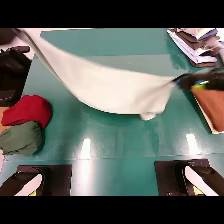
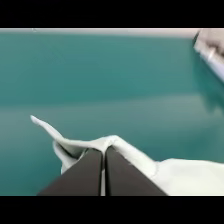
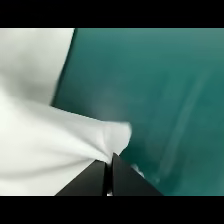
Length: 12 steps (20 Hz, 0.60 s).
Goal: Fold the shirts.
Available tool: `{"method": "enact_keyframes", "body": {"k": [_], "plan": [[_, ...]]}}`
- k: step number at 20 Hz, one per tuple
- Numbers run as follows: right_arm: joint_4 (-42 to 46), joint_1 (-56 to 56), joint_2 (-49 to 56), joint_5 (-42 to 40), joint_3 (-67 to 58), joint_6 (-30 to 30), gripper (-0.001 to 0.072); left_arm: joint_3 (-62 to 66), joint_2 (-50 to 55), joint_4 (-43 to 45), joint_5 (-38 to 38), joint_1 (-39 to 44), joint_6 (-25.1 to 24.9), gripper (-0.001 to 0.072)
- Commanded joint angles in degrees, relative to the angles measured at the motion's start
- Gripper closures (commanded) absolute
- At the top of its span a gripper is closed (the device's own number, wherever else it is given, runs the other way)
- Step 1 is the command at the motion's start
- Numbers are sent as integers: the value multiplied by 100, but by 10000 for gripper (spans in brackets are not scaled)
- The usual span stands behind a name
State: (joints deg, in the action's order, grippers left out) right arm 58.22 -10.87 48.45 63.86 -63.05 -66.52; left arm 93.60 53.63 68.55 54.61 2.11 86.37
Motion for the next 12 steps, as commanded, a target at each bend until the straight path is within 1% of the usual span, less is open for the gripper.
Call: {"method": "enact_keyframes", "body": {"k": [1,4,7,10,12], "plan": [[181,-984,-938,599,-1314,-103,693,1794,-313,63,431,-2,-144,683],[186,-1478,-1268,765,-2031,-208,693,2614,-474,-20,608,-2,-251,684],[181,-1786,-1143,1220,-2656,-398,694,2669,-555,-87,564,-2,-293,684],[184,-1635,-603,1644,-3082,-621,694,2302,-330,-35,636,-2,-557,684],[203,-1250,-103,1746,-3121,-813,694,1751,68,260,667,-2,-575,684]]}}
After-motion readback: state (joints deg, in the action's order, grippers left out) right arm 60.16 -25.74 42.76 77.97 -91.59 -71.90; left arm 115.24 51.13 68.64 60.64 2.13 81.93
